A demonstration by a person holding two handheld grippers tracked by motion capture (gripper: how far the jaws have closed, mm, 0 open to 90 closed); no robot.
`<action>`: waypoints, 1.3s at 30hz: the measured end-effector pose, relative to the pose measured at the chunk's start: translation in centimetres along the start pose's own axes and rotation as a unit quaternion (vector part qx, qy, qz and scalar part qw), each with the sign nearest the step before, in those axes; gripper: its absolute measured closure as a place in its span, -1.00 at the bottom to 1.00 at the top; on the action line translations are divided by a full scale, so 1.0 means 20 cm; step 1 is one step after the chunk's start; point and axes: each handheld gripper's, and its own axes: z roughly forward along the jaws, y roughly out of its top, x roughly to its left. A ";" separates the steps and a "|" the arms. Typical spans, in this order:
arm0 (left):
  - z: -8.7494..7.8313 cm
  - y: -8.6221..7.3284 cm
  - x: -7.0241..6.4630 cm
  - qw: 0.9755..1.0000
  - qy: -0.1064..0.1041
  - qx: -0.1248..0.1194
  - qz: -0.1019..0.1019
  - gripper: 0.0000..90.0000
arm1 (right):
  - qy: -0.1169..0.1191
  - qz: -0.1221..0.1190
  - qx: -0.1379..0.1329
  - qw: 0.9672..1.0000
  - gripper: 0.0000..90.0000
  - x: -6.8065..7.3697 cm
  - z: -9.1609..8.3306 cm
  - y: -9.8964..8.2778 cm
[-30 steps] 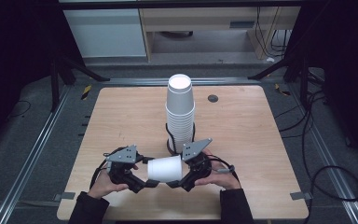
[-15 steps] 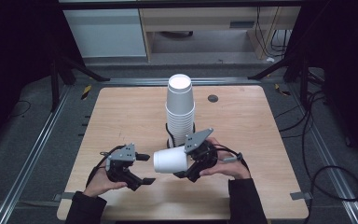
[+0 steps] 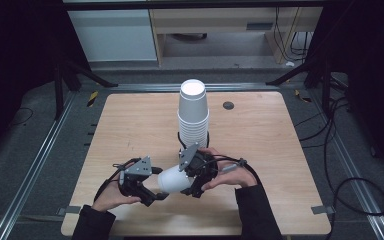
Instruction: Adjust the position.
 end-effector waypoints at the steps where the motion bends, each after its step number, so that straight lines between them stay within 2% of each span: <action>1: 0.00 0.00 0.00 1.000 0.000 0.001 0.000 -0.72 | 0.001 -0.005 0.003 1.000 -0.82 0.00 0.01 0.01; 9: 0.03 0.00 -0.01 1.000 -0.004 0.013 0.008 -0.69 | 0.012 -0.015 0.008 1.000 -0.82 0.01 0.06 0.05; 15: 0.04 0.00 -0.02 1.000 -0.010 0.013 0.013 -0.62 | 0.019 -0.018 -0.002 1.000 -0.82 0.01 0.08 0.06; 18: 0.03 0.01 -0.02 1.000 -0.008 0.014 0.017 -0.52 | 0.020 -0.016 -0.003 1.000 -0.82 0.01 0.08 0.07; 28: 0.02 0.01 -0.02 1.000 -0.012 0.014 0.020 -0.49 | 0.024 -0.011 -0.017 1.000 -0.86 0.01 0.08 0.06; 33: 0.00 0.00 -0.02 1.000 -0.012 0.006 0.015 -0.49 | 0.020 0.000 -0.043 0.999 -0.90 0.01 0.05 0.05; 39: -0.02 -0.02 0.01 1.000 0.000 0.001 0.005 -0.49 | 0.004 0.028 -0.091 0.995 -0.90 -0.01 -0.06 0.00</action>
